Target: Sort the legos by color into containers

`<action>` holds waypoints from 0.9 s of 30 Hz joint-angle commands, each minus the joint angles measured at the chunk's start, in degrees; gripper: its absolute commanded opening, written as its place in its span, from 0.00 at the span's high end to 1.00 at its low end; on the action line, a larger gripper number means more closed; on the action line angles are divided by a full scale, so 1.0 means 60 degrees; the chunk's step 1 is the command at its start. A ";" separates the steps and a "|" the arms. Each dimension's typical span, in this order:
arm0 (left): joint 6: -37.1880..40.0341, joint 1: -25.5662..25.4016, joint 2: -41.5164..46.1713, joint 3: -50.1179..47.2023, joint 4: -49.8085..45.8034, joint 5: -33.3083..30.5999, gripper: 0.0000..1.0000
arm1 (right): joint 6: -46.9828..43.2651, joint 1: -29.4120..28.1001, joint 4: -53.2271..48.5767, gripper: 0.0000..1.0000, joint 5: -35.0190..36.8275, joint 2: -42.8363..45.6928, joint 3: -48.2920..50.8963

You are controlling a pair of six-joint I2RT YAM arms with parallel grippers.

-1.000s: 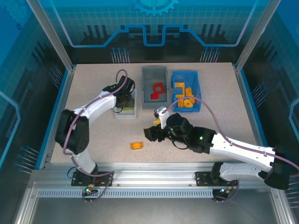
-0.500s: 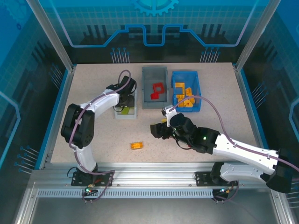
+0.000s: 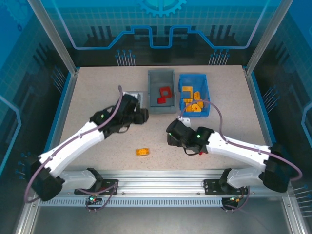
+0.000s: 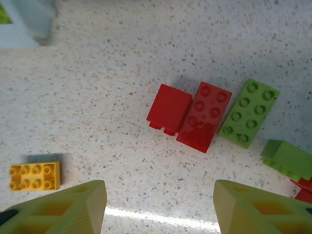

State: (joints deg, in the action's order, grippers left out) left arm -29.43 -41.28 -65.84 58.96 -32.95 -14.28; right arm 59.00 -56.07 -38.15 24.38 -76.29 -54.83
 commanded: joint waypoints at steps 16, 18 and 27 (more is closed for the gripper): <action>-0.2082 -0.1731 0.3816 -0.2434 0.0161 0.0126 0.39 | 0.1213 0.1330 -0.1194 0.37 -0.1083 -0.4154 -0.2610; -0.2082 -0.1722 0.3811 -0.2395 0.0162 0.0097 0.39 | 0.1197 0.1380 -0.1129 0.38 -0.1150 -0.4305 -0.2623; -0.1981 -0.1720 0.3636 -0.2213 0.0233 0.0103 0.39 | 0.0985 0.1508 -0.1008 0.44 -0.1178 -0.4772 -0.2766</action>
State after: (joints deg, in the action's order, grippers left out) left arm -41.08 -51.24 -44.12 43.66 -31.83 -14.09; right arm 64.93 -47.99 -43.64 17.47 -103.83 -70.08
